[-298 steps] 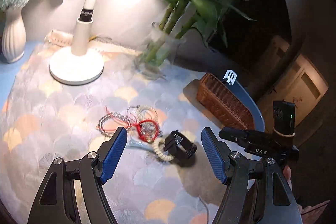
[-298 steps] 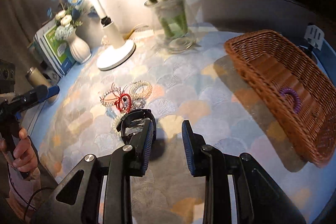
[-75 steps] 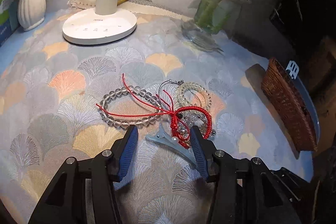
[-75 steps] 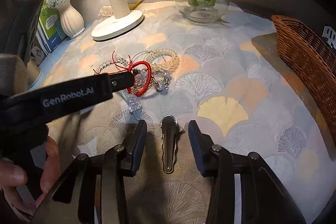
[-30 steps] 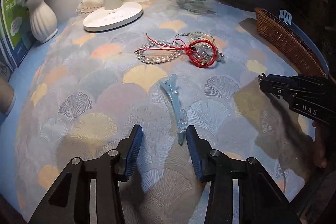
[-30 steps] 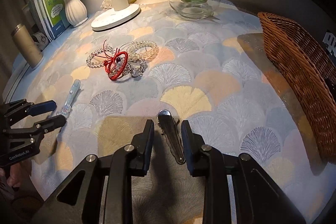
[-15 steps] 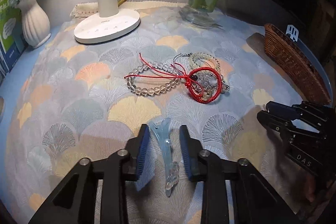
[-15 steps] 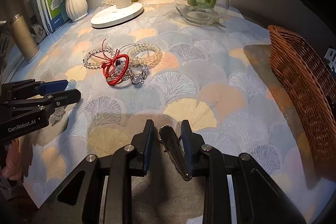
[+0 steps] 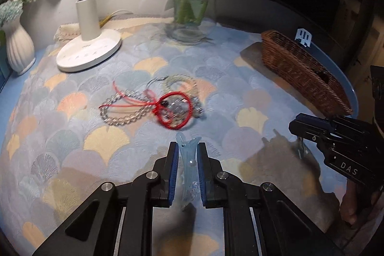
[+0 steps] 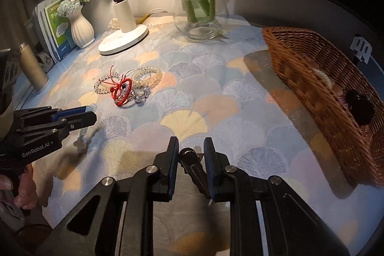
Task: Organize jewelry
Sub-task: 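Carry blue clip in left tool and silver clip in right tool to basket, then open left tool releasing blue clip while right tool releases silver clip into basket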
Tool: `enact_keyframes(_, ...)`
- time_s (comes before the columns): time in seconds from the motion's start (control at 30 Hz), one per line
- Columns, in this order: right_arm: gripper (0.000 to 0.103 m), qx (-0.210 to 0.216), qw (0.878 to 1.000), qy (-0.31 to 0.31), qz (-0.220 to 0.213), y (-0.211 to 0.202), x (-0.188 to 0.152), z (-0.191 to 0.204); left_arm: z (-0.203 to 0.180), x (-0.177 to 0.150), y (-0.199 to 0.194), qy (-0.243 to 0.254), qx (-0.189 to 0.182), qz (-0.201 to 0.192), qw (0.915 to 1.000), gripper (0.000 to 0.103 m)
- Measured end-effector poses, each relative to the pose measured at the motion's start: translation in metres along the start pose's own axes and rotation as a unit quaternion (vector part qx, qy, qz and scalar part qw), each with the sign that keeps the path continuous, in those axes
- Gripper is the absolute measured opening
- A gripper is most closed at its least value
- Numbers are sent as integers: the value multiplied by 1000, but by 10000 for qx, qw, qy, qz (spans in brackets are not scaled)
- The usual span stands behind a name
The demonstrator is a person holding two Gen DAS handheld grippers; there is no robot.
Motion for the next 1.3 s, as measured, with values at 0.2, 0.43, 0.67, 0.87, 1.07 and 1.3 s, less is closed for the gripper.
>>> enact_keyframes(0.2,23,-49,9988,401,-265,-30,8,-53,-63,33,3,560,-368,-100,9977,10)
enact_keyframes(0.43,23,-112,9924,1044,-636,-65,23,-122,-123,80,18,1009,-853,-126,9912,10)
enact_keyframes(0.67,23,-450,9835,1507,-894,-82,44,-185,-171,141,29,1238,-1378,-351,9821,10)
enact_keyframes(0.87,23,-473,9780,1924,-646,-57,50,-221,-196,179,59,1287,-1730,-329,9759,9)
enact_keyframes(1.07,23,-300,9744,2224,-105,-17,40,-236,-206,186,114,1221,-1798,15,9761,10)
enact_keyframes(1.3,23,-222,9691,2432,359,16,27,-246,-197,182,159,1005,-1967,314,9748,9)
Point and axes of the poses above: each gripper's, at about its wrist camera, not at the fingertips, and y roughly the way its jaws point, z to its left, x to its top, the point moved 4 cm from there along y, roughly the way its jaws point, and after that the axes turned 11 degrees about -x, right-handed, at the moved point
